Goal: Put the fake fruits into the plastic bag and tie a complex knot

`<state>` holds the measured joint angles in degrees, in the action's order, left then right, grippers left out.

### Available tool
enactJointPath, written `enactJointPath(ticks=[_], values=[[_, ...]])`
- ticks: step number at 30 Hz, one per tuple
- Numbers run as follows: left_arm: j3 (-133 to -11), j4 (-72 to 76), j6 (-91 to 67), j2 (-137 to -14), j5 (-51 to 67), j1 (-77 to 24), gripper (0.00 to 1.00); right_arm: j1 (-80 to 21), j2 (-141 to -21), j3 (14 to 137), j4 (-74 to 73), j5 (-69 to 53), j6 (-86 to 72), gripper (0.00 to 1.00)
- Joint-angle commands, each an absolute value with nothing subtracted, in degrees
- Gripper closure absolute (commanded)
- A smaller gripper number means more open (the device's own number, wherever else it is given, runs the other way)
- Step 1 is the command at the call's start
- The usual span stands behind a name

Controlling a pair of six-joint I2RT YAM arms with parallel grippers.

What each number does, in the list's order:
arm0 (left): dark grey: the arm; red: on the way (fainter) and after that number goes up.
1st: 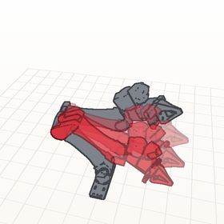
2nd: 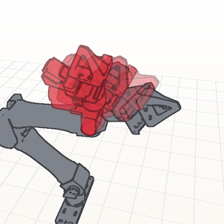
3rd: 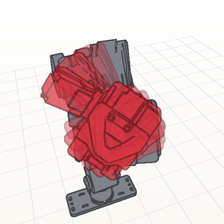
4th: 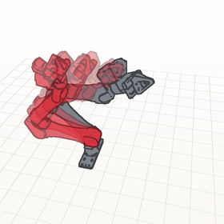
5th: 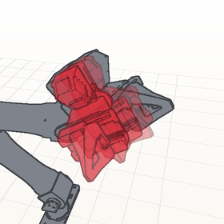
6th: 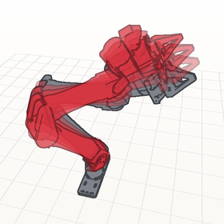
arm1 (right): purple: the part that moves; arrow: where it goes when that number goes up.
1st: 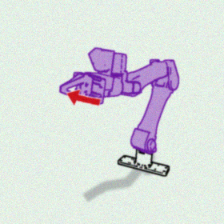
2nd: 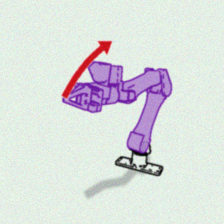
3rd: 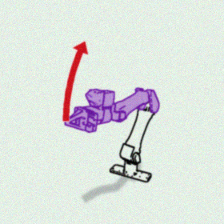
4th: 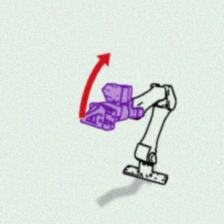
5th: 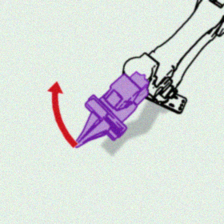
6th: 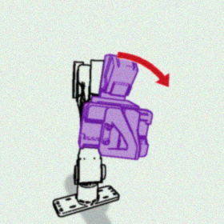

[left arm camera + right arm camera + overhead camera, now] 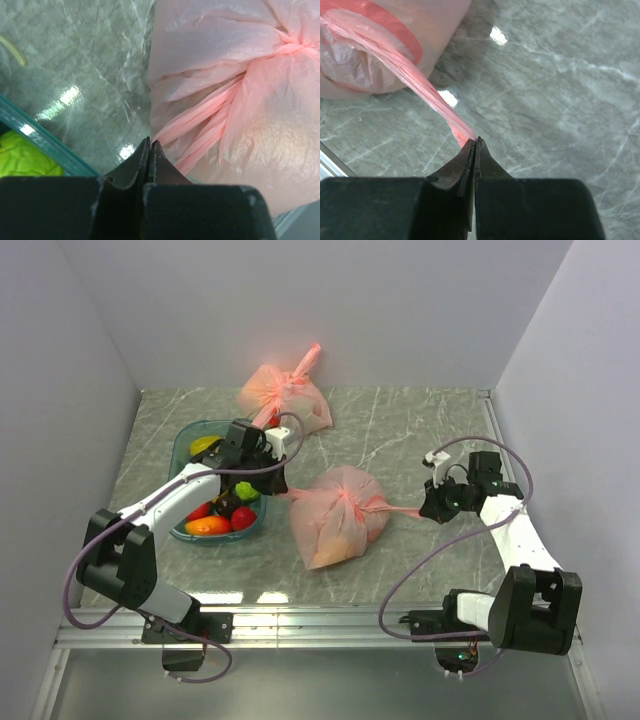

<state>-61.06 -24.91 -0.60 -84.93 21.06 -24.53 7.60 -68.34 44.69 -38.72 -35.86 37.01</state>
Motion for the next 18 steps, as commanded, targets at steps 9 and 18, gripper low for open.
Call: enactJointPath(ticks=[9, 18], values=[[-66.0, -33.4, 6.9, -83.5, 19.7, -20.2, 1.0, 13.0, -67.9, 48.6, -46.3, -24.7, 43.0, 1.0], [-68.9, -28.6, 4.9, -83.8, 28.2, -26.3, 1.0, 2.8, -68.6, 55.7, -48.5, -35.2, 38.2, 1.0]])
